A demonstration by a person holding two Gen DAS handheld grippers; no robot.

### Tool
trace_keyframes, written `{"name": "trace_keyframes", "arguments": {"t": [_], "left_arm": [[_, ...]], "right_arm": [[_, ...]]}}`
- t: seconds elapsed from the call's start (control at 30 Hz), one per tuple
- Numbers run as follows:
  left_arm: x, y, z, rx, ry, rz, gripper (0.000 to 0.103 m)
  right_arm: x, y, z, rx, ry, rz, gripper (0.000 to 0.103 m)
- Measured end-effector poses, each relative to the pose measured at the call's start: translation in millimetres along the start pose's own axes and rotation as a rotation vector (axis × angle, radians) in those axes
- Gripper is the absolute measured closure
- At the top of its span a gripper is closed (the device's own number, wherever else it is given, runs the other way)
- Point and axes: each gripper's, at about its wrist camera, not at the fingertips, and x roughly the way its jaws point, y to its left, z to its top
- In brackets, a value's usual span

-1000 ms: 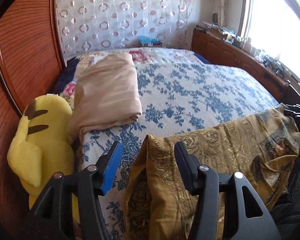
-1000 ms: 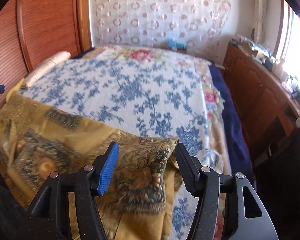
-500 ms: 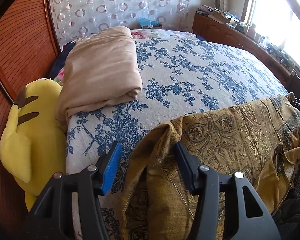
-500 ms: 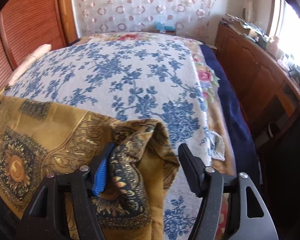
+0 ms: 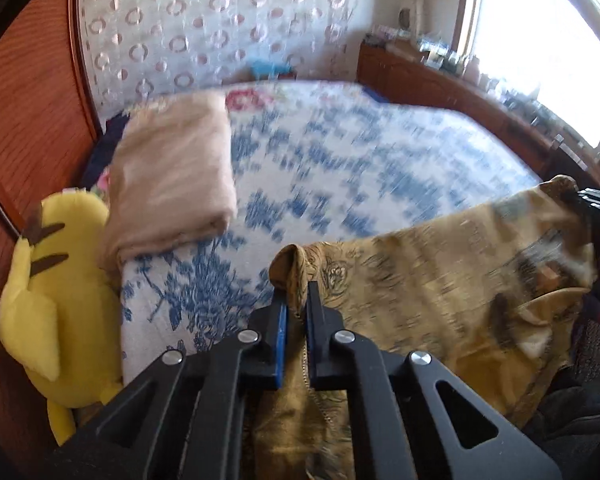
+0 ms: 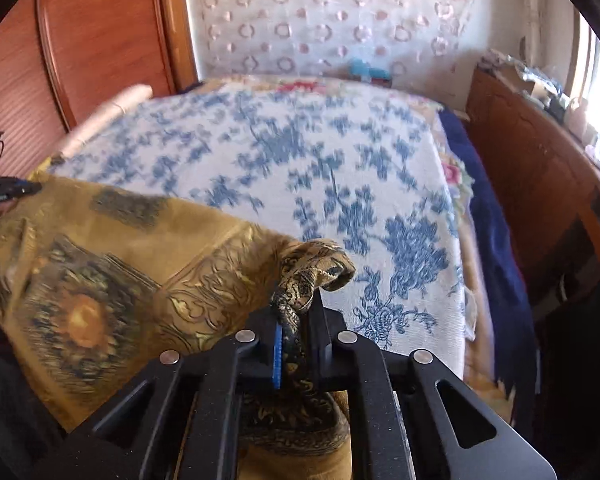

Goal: Fold small clothes
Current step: 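Lift the hem with both grippers and fold it over toward the collar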

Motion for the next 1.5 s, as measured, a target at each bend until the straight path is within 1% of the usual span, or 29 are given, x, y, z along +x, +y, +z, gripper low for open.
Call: {"name": "trace_keyframes", "arguments": {"t": [0.13, 0.2, 0.27, 0.33, 0.43, 0.53, 0.7, 0.83, 0.9, 0.97, 1.07, 1.1, 1.13, 1.17, 1.23, 1.3, 1.37, 1.43, 1.5], "left_arm": [[-76.9, -18.0, 23.7, 0.012, -0.191, -0.032, 0.099], [-109.2, -25.3, 34.7, 0.028, -0.271, -0.028, 0.099], [-143.4, -30.2, 46.1, 0.041, -0.354, -0.023, 0.099], [-171.8, -30.6, 56.0, 0.046, -0.421, -0.021, 0.099], [-199.0, -23.6, 72.0, 0.051, -0.481, -0.005, 0.099], [-215.6, -11.7, 91.2, 0.042, -0.525, 0.021, 0.099], [-241.7, 1.4, 116.6, 0.030, -0.610, 0.041, 0.099], [-249.3, 10.2, 139.7, 0.033, -0.648, 0.079, 0.099], [-241.4, 17.1, 152.1, 0.031, -0.647, 0.099, 0.099], [-222.6, 24.1, 164.4, 0.026, -0.635, 0.123, 0.099], [-169.8, 40.9, 174.9, 0.004, -0.569, 0.141, 0.099], [-140.0, 48.5, 177.9, -0.003, -0.532, 0.147, 0.099], [-121.5, 52.3, 179.1, -0.004, -0.512, 0.154, 0.099], [-100.7, 56.9, 180.6, -0.004, -0.487, 0.165, 0.098], [-53.9, 65.5, 183.9, -0.006, -0.424, 0.188, 0.098], [-9.7, 74.9, 188.8, -0.016, -0.366, 0.195, 0.098], [27.2, 79.6, 195.9, -0.027, -0.319, 0.200, 0.098], [62.8, 81.5, 203.6, -0.030, -0.275, 0.197, 0.098], [87.3, 84.0, 209.1, -0.030, -0.250, 0.203, 0.098]], "right_arm": [[-58.4, 8.4, 19.7, -0.011, -0.121, -0.007, 0.098], [-94.0, 17.4, 34.9, -0.048, -0.187, -0.030, 0.098], [-119.9, 23.4, 48.0, -0.072, -0.237, -0.039, 0.098], [-149.7, 27.5, 64.0, -0.095, -0.297, -0.057, 0.098], [-192.5, 31.7, 90.9, -0.131, -0.378, -0.071, 0.098], [-220.6, 35.5, 114.0, -0.169, -0.428, -0.078, 0.098], [-254.2, 43.2, 153.7, -0.218, -0.502, -0.128, 0.098], [-271.2, 44.3, 185.1, -0.228, -0.558, -0.149, 0.098], [-271.7, 42.6, 199.9, -0.228, -0.564, -0.160, 0.098], [-263.6, 39.1, 215.4, -0.229, -0.551, -0.173, 0.098], [-229.2, 28.0, 236.3, -0.214, -0.505, -0.183, 0.098], [-209.5, 22.9, 241.8, -0.210, -0.474, -0.184, 0.098], [-190.5, 17.8, 244.0, -0.200, -0.445, -0.182, 0.098], [-162.9, 11.8, 248.2, -0.190, -0.410, -0.176, 0.098], [-124.1, 4.2, 249.4, -0.186, -0.384, -0.173, 0.098], [-78.2, -4.8, 251.0, -0.178, -0.341, -0.168, 0.098], [-29.5, -16.0, 252.7, -0.156, -0.286, -0.162, 0.098], [7.6, -27.6, 252.3, -0.150, -0.242, -0.164, 0.098], [46.0, -36.1, 255.0, -0.144, -0.200, -0.173, 0.098]]}}
